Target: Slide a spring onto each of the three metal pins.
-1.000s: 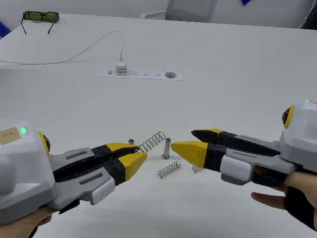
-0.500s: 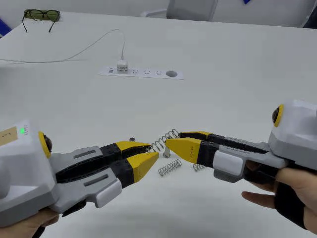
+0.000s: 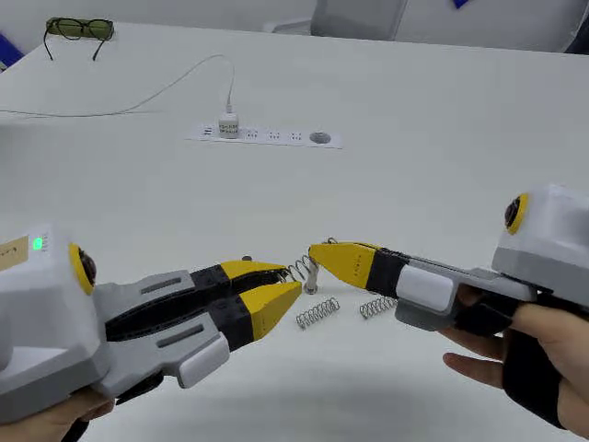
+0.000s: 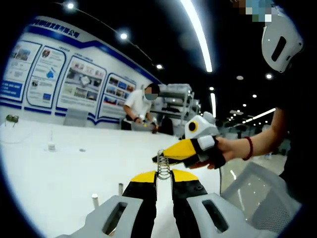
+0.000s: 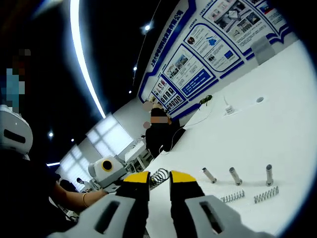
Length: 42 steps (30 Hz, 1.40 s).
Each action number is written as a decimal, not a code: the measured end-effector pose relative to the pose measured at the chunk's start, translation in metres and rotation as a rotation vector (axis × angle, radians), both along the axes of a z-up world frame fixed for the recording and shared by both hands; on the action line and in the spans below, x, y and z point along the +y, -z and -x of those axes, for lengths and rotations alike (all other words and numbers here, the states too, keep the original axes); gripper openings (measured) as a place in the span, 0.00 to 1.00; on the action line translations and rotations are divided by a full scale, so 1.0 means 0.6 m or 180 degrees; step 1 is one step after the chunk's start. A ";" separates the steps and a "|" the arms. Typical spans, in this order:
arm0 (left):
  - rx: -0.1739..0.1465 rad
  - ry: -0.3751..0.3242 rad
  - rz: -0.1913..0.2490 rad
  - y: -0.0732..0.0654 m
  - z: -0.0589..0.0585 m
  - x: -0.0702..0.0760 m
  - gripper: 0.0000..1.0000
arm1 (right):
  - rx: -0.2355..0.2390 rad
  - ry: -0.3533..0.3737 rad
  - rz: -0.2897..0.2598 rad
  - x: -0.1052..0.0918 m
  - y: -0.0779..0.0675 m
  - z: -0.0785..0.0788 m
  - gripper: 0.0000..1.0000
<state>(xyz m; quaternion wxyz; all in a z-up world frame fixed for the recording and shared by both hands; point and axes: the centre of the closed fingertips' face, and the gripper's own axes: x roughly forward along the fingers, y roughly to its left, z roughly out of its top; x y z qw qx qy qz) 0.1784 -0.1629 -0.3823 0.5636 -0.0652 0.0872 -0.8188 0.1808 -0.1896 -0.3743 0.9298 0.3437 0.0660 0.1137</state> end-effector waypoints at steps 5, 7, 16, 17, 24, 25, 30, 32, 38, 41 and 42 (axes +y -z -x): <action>-0.0061 0.0007 -0.0037 0.003 0.001 0.000 0.10 | -0.0043 -0.0002 -0.0039 -0.001 -0.005 0.000 0.14; -0.0054 0.0017 -0.0049 0.003 0.003 0.001 0.10 | -0.0055 -0.0030 -0.0036 0.002 -0.006 0.000 0.14; -0.0067 -0.0004 -0.0119 0.005 0.000 -0.002 0.11 | -0.0077 -0.0022 0.0084 0.001 -0.006 -0.002 0.13; -0.0066 -0.0009 -0.0143 0.007 -0.001 -0.003 0.11 | -0.0066 -0.0022 0.0118 0.002 -0.005 -0.002 0.13; -0.0175 -0.0077 -0.0302 0.023 -0.010 -0.002 0.13 | -0.0010 0.0074 0.0362 -0.011 -0.001 -0.007 0.12; -0.0195 -0.0091 -0.0320 0.025 -0.011 -0.001 0.15 | -0.0011 0.0082 0.0377 -0.012 -0.002 -0.008 0.12; -0.0413 -0.0214 -0.0500 0.047 -0.023 0.004 0.25 | 0.0018 0.0166 0.0567 -0.027 -0.002 -0.013 0.12; -0.0480 -0.0280 -0.0577 0.055 -0.027 0.006 0.29 | 0.0019 0.0210 0.0637 -0.032 -0.004 -0.016 0.12; -0.0616 -0.0459 -0.0743 0.075 -0.038 0.016 0.38 | 0.0042 0.0254 0.0777 -0.039 -0.002 -0.029 0.12; -0.0630 -0.0506 -0.0819 0.083 -0.042 0.020 0.44 | 0.0045 0.0267 0.0826 -0.042 -0.001 -0.037 0.12; -0.0672 -0.0530 -0.0845 0.087 -0.045 0.023 0.46 | 0.0048 0.0271 0.0853 -0.042 0.000 -0.041 0.12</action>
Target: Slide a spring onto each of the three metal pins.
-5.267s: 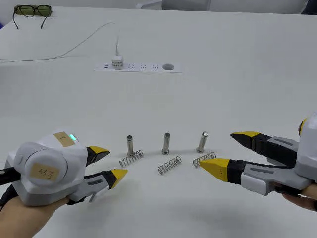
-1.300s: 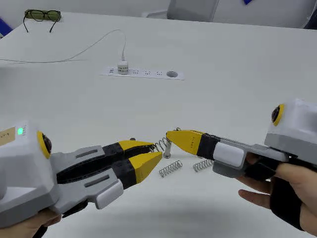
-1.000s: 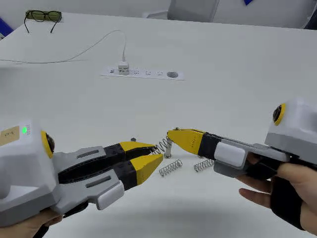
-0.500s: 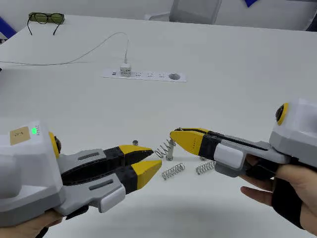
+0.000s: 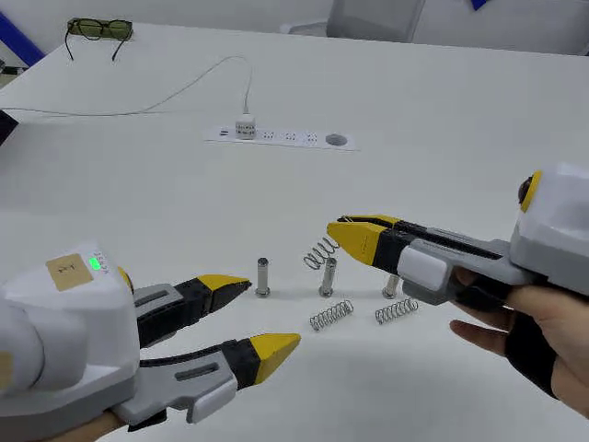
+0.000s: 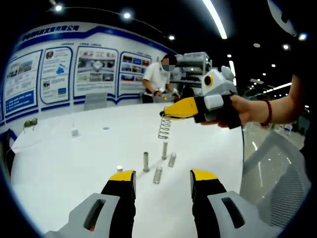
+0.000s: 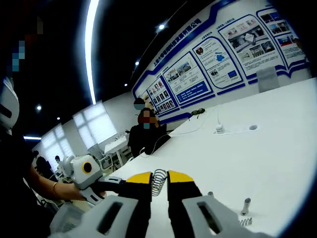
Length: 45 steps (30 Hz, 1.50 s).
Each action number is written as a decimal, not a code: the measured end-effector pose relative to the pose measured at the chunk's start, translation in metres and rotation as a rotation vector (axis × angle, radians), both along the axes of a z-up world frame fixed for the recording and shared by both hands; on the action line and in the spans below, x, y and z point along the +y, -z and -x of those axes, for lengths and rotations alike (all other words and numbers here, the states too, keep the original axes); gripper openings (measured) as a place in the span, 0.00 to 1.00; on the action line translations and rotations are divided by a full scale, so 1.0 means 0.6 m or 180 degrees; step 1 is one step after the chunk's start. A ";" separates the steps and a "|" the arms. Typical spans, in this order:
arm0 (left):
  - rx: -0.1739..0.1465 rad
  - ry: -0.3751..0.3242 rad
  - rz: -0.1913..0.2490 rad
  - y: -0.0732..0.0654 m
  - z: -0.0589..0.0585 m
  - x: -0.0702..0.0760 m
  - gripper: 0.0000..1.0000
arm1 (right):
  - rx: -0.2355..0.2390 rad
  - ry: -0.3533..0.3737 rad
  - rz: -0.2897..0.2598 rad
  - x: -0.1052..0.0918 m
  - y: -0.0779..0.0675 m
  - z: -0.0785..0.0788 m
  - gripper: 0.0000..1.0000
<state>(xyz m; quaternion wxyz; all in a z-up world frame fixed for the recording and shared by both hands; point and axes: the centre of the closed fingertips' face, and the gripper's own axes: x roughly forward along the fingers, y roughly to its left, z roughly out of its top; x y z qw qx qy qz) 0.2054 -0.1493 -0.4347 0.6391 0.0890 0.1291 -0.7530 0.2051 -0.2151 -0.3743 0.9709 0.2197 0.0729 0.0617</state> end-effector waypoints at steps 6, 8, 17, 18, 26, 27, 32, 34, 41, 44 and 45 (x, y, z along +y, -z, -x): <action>-0.0022 -0.0097 -0.0107 0.015 -0.010 0.008 0.53 | 0.0034 0.0017 0.0141 -0.005 0.005 -0.021 0.12; -0.0064 -0.0121 -0.0143 0.021 -0.013 0.010 0.56 | 0.0047 0.0016 0.0181 -0.006 0.008 -0.029 0.12; -0.0079 -0.0225 -0.0221 0.037 -0.023 0.014 0.69 | 0.0154 0.0001 0.0441 -0.010 0.029 -0.063 0.12; -0.0082 -0.0229 -0.0224 0.037 -0.023 0.014 0.70 | 0.0151 -0.0001 0.0459 -0.009 0.031 -0.066 0.12; -0.0074 -0.0263 -0.0286 0.047 -0.025 0.014 0.78 | 0.0193 -0.0023 0.0563 -0.009 0.055 -0.089 0.11; -0.0075 -0.0258 -0.0293 0.048 -0.024 0.014 0.79 | 0.0200 -0.0021 0.0563 -0.010 0.058 -0.092 0.11; -0.0108 -0.0261 -0.0323 0.052 -0.025 0.014 0.81 | 0.0229 0.0003 0.0593 -0.013 0.066 -0.104 0.11; -0.0109 -0.0264 -0.0331 0.054 -0.025 0.014 0.83 | 0.0235 0.0007 0.0610 -0.015 0.069 -0.108 0.11; -0.0110 -0.0274 -0.0388 0.060 -0.025 0.014 0.87 | 0.0287 -0.0009 0.0711 -0.011 0.085 -0.119 0.11; -0.0095 -0.0282 -0.0403 0.063 -0.024 0.014 0.89 | 0.0297 -0.0010 0.0777 -0.011 0.091 -0.124 0.11; -0.0085 -0.0285 -0.0405 0.063 -0.024 0.014 0.90 | 0.0317 0.0004 0.0816 -0.013 0.095 -0.126 0.11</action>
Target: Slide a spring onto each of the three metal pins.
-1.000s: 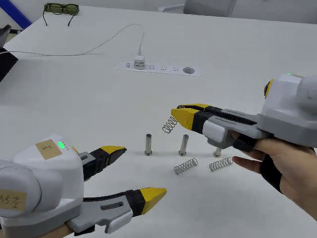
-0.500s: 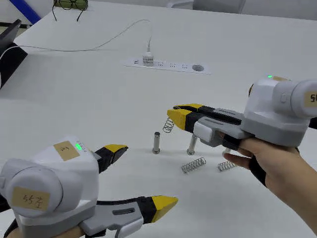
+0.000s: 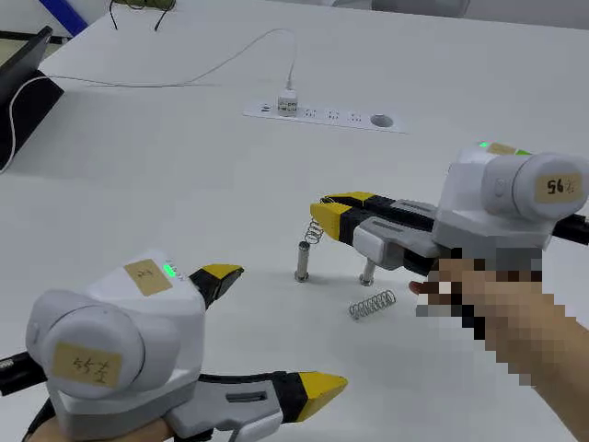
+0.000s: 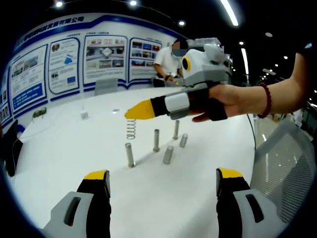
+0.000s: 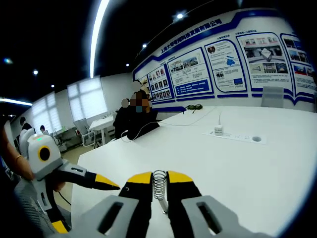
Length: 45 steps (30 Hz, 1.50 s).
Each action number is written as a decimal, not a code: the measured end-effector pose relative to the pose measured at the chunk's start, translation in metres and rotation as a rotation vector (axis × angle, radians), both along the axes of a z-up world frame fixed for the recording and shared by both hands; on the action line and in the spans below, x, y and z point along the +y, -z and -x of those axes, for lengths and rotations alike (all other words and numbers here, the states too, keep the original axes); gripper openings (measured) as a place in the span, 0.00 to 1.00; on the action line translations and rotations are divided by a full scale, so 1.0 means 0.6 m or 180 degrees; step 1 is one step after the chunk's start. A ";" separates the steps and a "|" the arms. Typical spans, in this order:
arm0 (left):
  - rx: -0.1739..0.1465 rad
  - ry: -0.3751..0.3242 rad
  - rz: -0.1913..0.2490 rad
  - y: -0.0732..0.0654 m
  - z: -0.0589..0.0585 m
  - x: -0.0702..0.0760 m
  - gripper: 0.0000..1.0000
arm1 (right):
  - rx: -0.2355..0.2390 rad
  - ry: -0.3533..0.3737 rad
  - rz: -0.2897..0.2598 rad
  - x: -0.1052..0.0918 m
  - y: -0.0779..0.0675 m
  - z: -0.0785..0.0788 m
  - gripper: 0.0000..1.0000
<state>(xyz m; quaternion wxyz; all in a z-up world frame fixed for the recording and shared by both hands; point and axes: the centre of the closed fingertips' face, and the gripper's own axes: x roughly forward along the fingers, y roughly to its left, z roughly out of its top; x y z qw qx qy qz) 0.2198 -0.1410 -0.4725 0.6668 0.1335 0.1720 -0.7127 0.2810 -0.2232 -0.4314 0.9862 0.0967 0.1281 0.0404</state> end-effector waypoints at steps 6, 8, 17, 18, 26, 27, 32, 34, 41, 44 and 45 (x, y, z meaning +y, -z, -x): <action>-0.0021 0.0003 -0.0014 0.000 0.000 -0.001 0.94 | 0.0034 0.0024 0.0065 0.001 0.012 -0.004 0.11; -0.0026 0.0006 -0.0017 0.001 0.001 -0.001 0.95 | 0.0039 0.0018 0.0109 0.002 0.014 -0.007 0.11; -0.0030 0.0011 -0.0038 0.003 0.002 -0.001 0.94 | 0.0073 -0.0029 0.0196 0.007 0.022 -0.009 0.11; -0.0031 0.0013 -0.0046 0.004 0.002 -0.001 0.94 | 0.0073 -0.0030 0.0196 0.008 0.022 -0.009 0.11; -0.0034 0.0011 -0.0047 0.003 0.003 -0.001 0.94 | 0.0161 -0.0150 0.0422 0.017 0.033 -0.011 0.12; -0.0041 0.0016 -0.0051 0.003 0.003 -0.001 0.94 | 0.0171 -0.0161 0.0442 0.018 0.035 -0.012 0.12; -0.0058 0.0033 -0.0055 0.002 0.005 0.000 0.93 | 0.0231 -0.0208 0.0526 0.019 0.044 -0.013 0.12; -0.0061 0.0032 -0.0055 0.002 0.005 0.000 0.93 | 0.0246 -0.0214 0.0547 0.020 0.047 -0.014 0.12; -0.0060 0.0031 -0.0053 0.002 0.004 0.000 0.92 | 0.0337 -0.0229 0.0596 0.020 0.066 -0.017 0.12; -0.0058 0.0036 -0.0062 0.003 0.004 0.000 0.92 | 0.0353 -0.0233 0.0604 0.021 0.070 -0.017 0.12; -0.0048 0.0035 -0.0071 0.003 0.005 0.000 0.92 | 0.0363 -0.0236 0.0612 0.022 0.072 -0.017 0.12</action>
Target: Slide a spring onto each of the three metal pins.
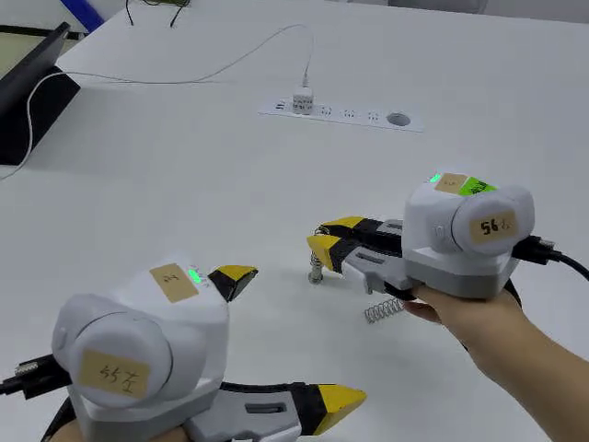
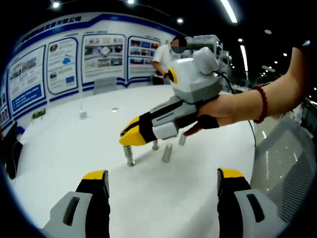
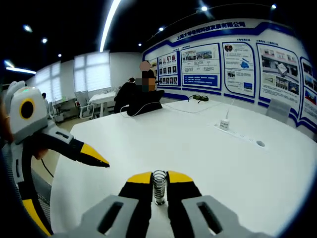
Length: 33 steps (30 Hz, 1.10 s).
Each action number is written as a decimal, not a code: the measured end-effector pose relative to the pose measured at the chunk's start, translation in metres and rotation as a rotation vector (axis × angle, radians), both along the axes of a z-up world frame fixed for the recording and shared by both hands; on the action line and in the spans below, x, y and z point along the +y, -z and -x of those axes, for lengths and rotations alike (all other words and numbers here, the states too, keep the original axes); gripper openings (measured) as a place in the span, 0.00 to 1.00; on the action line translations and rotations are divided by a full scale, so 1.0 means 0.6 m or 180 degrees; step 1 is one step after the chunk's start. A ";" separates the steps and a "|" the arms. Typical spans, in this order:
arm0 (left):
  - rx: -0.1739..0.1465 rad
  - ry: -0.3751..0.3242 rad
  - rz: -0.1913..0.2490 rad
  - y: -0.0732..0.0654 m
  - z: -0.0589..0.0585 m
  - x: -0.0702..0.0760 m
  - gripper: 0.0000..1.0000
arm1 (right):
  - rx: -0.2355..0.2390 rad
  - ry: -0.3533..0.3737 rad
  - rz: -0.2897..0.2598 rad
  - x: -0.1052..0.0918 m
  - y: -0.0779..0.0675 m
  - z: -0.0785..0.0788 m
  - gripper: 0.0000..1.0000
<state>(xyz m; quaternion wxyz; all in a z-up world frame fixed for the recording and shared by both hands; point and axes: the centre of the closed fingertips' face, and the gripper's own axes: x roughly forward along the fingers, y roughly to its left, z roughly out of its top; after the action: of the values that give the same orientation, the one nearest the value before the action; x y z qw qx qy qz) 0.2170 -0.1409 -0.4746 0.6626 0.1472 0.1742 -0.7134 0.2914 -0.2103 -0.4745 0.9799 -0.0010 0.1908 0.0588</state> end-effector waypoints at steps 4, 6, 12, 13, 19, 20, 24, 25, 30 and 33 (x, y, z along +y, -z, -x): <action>-0.0008 0.0001 -0.0012 0.001 -0.001 0.000 0.91 | 0.0041 0.0007 0.0000 0.000 0.008 0.000 0.12; 0.0003 0.0006 -0.0009 0.001 0.000 0.000 0.91 | 0.0057 0.0009 0.0011 0.001 0.011 0.000 0.12; -0.0008 0.0030 -0.0020 0.003 0.003 0.001 0.91 | 0.0111 0.0023 0.0006 0.004 0.023 -0.002 0.12; -0.0011 0.0033 -0.0020 0.002 0.003 0.002 0.91 | 0.0113 0.0022 0.0010 0.005 0.024 -0.003 0.12; -0.0005 0.0028 -0.0021 0.003 0.003 0.003 0.90 | 0.0189 -0.0027 0.0085 0.007 0.034 0.000 0.12; -0.0015 0.0033 -0.0030 0.003 0.003 0.003 0.90 | 0.0204 -0.0027 0.0077 0.007 0.036 0.001 0.12; -0.0015 0.0032 -0.0035 0.004 0.003 0.004 0.89 | 0.0209 -0.0030 0.0092 0.006 0.038 -0.001 0.12; -0.0015 0.0035 -0.0032 0.003 0.003 0.004 0.89 | 0.0205 -0.0024 0.0110 0.005 0.037 -0.001 0.12; -0.0028 0.0030 -0.0034 0.002 0.003 0.004 0.89 | 0.0213 -0.0050 0.0133 0.008 0.037 -0.002 0.12; -0.0045 0.0034 -0.0038 0.002 0.003 0.004 0.89 | 0.0206 -0.0056 0.0138 0.008 0.034 -0.001 0.14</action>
<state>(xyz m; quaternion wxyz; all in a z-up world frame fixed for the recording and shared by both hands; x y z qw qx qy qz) 0.2155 -0.1385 -0.4756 0.6592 0.1571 0.1729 -0.7148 0.2922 -0.2054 -0.4950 0.9724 -0.0220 0.2236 0.0633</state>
